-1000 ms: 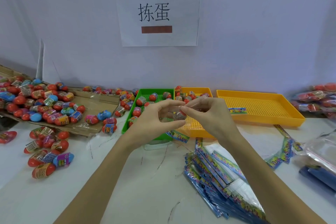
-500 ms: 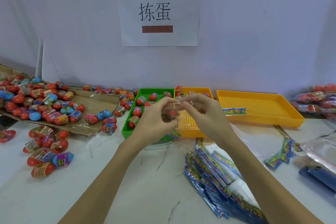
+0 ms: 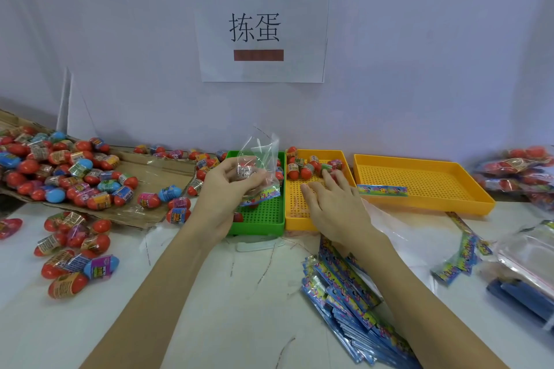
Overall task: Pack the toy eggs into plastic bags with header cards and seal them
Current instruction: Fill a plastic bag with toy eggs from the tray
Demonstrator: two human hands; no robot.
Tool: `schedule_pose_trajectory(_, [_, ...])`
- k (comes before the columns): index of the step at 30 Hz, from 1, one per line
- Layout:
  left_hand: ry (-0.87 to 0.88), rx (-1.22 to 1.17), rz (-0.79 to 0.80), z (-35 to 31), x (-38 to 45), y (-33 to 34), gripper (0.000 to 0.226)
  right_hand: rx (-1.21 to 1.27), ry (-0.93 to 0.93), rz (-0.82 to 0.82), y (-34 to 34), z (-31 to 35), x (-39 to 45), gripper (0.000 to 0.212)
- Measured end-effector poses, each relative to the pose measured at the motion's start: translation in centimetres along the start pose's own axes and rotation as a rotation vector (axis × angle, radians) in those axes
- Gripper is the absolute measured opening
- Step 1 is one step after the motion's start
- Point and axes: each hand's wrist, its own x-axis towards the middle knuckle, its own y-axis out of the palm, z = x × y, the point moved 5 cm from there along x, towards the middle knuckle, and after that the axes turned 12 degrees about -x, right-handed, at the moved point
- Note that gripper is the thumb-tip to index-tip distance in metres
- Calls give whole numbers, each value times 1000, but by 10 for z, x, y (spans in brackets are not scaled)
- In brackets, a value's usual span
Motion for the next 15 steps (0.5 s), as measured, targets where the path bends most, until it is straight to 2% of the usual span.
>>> schedule_pose_trajectory(2, [-3,16,19,0,-1,1,35,-33,47,50,3,-1,1,68])
schedule_pose_trajectory(6, [30,163,77,-2,-3,6,39,-2,135,79,0,-3,3,68])
schedule_pose_trajectory(8, [37,209,93,-2,-5,9,40,35,180,5,-4,-6,3,62])
schedule_pose_trajectory(12, [51,262,82,-2,-6,9,44,158,188,-304,-17,-15,0,33])
schedule_pose_trajectory(13, [53,276,82,-2,-6,10,42,151,176,-341,-20,-17,0,29])
schedule_pose_trajectory(15, [51,288,98,-1,-5,11,39,61,155,-287,-18,-20,3,34])
